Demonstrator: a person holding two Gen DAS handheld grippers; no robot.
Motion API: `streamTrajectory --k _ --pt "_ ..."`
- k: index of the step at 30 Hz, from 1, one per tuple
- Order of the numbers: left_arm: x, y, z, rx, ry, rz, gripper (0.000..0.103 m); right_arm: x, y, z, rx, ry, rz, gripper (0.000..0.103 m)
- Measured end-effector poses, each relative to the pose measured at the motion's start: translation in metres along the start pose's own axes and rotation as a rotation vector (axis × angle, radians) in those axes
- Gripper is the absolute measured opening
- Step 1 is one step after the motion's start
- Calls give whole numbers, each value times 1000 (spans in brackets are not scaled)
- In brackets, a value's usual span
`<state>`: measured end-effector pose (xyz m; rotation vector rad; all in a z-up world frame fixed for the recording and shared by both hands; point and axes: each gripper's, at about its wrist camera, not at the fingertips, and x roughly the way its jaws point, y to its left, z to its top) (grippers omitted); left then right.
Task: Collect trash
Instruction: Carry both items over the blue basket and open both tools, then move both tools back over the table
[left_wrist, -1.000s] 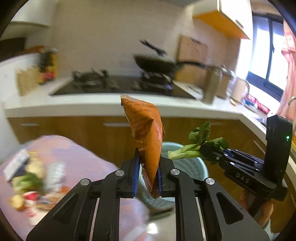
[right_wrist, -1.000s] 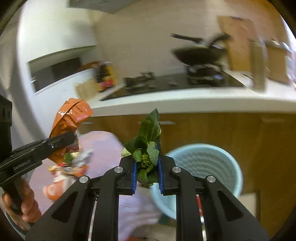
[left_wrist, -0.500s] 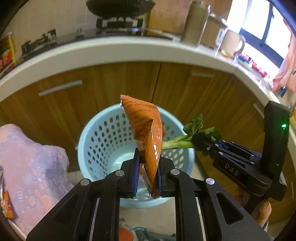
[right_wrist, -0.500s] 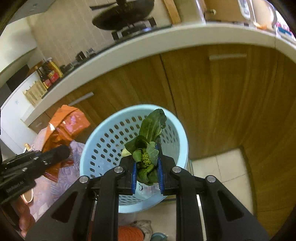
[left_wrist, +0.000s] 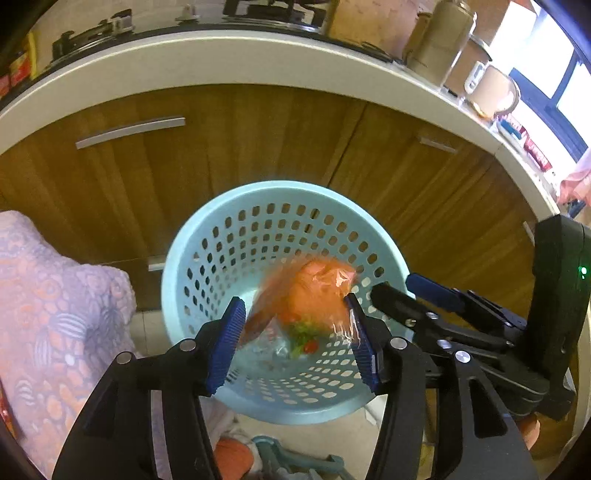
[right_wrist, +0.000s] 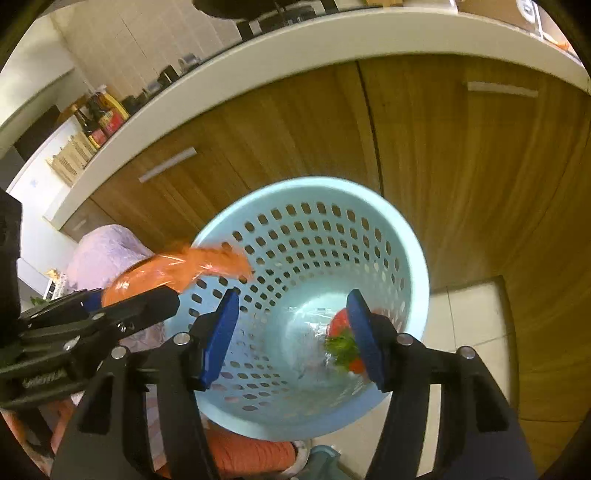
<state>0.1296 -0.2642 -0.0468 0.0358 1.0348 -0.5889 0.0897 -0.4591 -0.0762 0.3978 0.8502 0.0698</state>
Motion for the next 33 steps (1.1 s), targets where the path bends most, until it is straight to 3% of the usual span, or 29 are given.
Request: streamTrajectory --k 11,18,23,28,33 --pt "-66 -5 -22 24 -106 -10 56 -61 32 -3 -55 -117 53 57" --pt "-160 18 -57 21 -282 44 59 -102 90 -8 -164 -214 163 57" --pt "-222 49 -83 -20 -392 93 60 -109 144 -23 -277 -222 225 57" --pt "-275 96 -121 -95 -481 228 62 -99 201 -46 -396 -191 292 57" --pt "-305 167 -163 -288 -510 356 63 -73 246 -63 -465 -171 358 57"
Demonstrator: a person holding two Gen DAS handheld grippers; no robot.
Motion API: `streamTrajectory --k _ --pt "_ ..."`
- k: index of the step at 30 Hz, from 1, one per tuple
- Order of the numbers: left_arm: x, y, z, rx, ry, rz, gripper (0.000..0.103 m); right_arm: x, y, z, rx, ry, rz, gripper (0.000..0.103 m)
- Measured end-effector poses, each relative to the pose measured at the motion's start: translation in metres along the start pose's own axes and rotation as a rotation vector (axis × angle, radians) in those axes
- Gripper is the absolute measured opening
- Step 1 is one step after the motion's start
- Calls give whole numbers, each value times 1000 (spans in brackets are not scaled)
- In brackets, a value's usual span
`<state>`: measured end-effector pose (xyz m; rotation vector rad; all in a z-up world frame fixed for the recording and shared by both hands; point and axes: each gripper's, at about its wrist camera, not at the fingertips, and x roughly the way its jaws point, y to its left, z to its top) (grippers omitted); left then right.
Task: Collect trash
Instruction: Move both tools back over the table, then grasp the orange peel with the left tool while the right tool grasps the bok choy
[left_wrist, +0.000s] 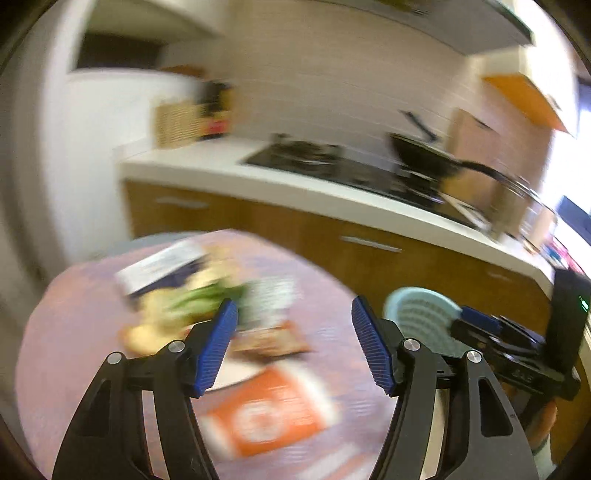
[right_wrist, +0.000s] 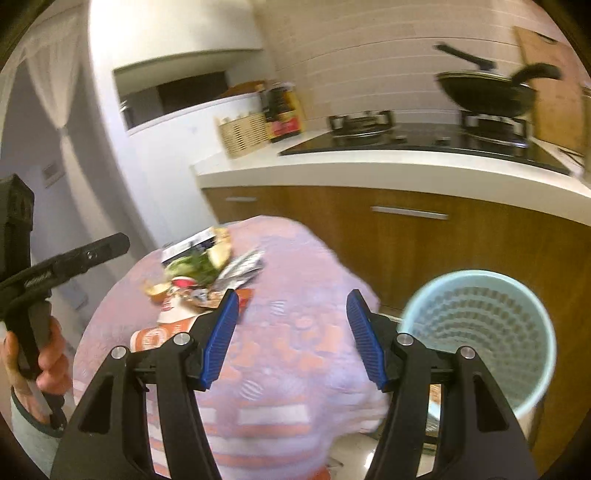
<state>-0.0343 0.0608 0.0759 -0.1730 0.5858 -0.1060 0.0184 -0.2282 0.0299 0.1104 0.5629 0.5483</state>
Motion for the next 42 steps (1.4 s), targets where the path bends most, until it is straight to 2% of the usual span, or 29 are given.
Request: streamTrajectory --k 4,9,11,14,17,21,24,27,31,33,35,37,41,42 --pt "11 64 -14 -130 39 120 63 35 25 -2 -44 6 38 57" --pt "37 114 -29 -250 90 193 63 75 46 5 -67 15 66 57" --pt "46 129 -33 -301 103 189 63 89 52 8 -77 28 70 57" --pt "64 160 -37 -435 126 102 63 106 60 14 -90 53 110 57" --pt "78 173 -41 -515 139 37 63 124 73 25 -127 85 161 57" --pt "97 175 -41 -527 147 8 61 162 86 41 -152 138 217 57" --pt "106 173 -45 -511 148 -8 54 187 94 47 -166 169 240 57" --pt "108 169 -46 -493 147 -7 39 204 97 46 -178 186 256 57" --pt "109 175 -51 -533 145 -22 30 219 95 41 -133 205 314 57" --pt "107 179 -54 -561 139 -34 28 220 94 40 -116 209 335 61" --pt "105 179 -57 -569 135 -39 27 214 94 42 -121 185 343 74" --pt "105 177 -57 -561 134 -31 27 206 97 44 -133 161 360 80" --pt "103 171 -57 -530 132 1 27 209 116 49 -206 197 359 80" --pt "103 169 -56 -527 131 5 27 219 123 48 -230 248 358 80"
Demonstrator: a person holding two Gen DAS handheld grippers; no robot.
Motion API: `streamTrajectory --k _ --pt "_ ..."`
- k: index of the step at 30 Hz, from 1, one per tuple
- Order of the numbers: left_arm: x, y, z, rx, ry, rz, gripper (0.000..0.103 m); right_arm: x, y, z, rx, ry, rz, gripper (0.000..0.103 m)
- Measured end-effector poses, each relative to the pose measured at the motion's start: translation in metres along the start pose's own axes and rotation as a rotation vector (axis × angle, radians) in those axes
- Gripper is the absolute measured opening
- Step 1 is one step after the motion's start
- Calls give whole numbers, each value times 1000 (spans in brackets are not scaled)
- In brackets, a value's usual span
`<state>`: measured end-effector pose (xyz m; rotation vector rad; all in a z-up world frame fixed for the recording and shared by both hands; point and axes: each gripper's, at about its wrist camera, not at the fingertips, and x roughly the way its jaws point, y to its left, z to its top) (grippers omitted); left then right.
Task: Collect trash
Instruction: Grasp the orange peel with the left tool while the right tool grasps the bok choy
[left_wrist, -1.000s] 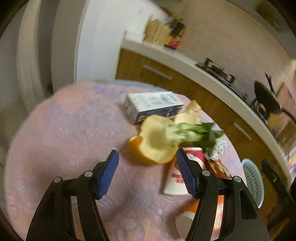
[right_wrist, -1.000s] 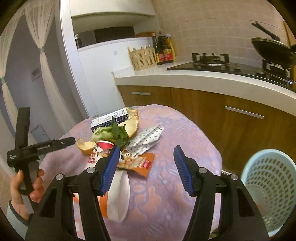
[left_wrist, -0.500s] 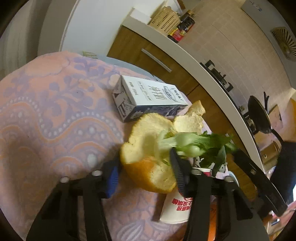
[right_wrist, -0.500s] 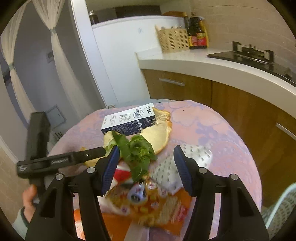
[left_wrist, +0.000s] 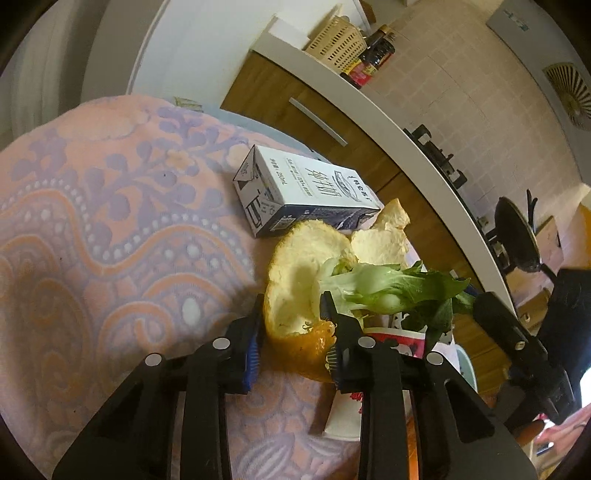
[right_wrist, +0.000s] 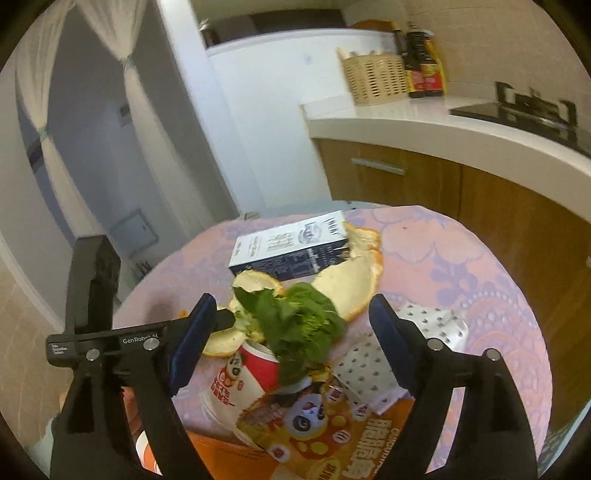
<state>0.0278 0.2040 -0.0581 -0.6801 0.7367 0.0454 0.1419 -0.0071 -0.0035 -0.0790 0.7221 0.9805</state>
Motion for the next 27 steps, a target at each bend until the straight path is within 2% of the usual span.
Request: streamTrajectory --k 2,3,4,7,11,15,18,22,27 --pt "-2 0 -1 0 -2 2 26 17 -1 1 2 69 -20 78" --pt "-2 0 -1 -4 -3 0 25 25 -1 0 0 110 -24 71" --pt "-3 2 -1 -12 -3 -4 25 29 -1 -1 -1 131 -6 51" --pt "-6 4 -4 -33 -5 2 22 16 2 -3 -3 87 14 21" --pt "-14 1 -10 -19 -10 39 15 -6 10 -6 -31 30 -22 17" --pt "-30 1 -17 -12 -31 34 10 -33 15 -9 -22 -34 -24 15" --pt "-51 -3 -17 -6 -63 1 9 -52 13 -8 -5 -77 -15 14" --pt "-80 -13 -12 14 -124 -3 9 -70 14 -5 11 -113 -21 14" --pt "-117 -30 -5 39 -196 -14 9 -97 17 -3 45 -164 14 13"
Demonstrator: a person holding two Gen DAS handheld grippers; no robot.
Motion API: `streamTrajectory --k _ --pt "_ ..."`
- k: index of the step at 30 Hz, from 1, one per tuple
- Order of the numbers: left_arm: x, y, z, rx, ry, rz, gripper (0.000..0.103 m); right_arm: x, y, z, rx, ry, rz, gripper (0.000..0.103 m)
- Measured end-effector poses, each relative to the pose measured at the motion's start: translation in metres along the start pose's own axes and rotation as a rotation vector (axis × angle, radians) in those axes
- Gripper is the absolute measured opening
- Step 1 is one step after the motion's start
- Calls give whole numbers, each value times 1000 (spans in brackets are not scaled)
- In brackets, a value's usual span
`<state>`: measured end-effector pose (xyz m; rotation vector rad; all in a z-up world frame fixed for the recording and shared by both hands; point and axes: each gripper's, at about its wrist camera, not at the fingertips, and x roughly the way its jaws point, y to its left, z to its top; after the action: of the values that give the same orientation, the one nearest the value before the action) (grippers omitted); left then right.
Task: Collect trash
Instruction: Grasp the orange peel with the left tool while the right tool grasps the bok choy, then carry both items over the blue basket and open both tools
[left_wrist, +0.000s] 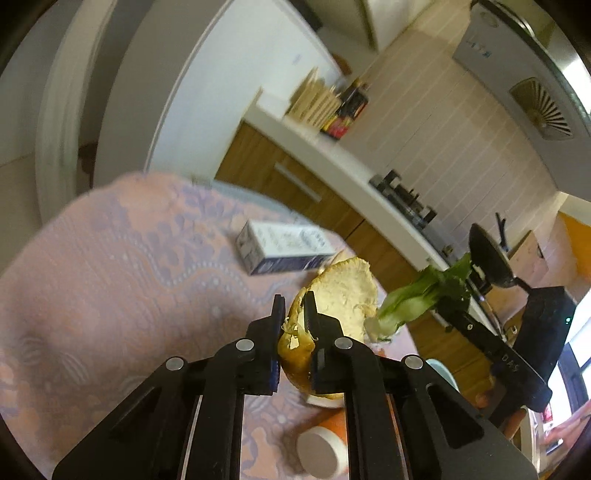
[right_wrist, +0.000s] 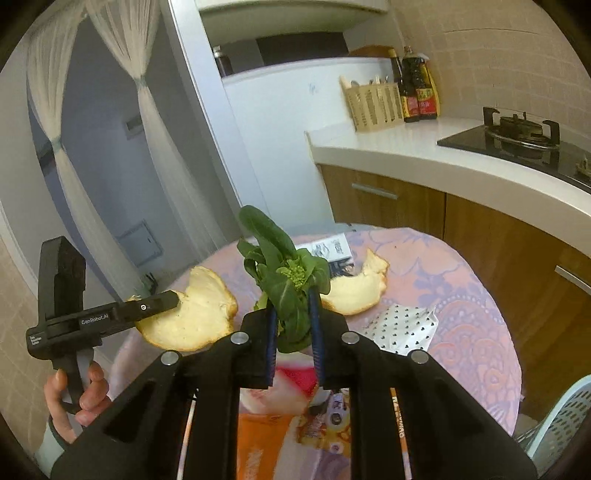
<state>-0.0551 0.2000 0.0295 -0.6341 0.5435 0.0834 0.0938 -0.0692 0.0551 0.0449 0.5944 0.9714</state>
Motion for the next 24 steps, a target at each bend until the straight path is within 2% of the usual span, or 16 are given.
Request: streamTrajectory --k 7,11,15,20,24 --pt "-19 -43 6 91 -24 -12 9 -47 3 5 14 -84 -14 13" --pt "-15 -77 3 143 -7 -50 9 -77 -9 1 37 -110 -42 13" --pt "-2 -118 -6 213 26 -86 9 -123 -34 -13 81 -163 -97 13" --pt "35 -178 -28 287 124 -162 9 -181 -78 -39 151 -210 -225 13" --pt "81 -231 -57 352 238 -208 9 -215 -117 -67 222 -205 -343 13"
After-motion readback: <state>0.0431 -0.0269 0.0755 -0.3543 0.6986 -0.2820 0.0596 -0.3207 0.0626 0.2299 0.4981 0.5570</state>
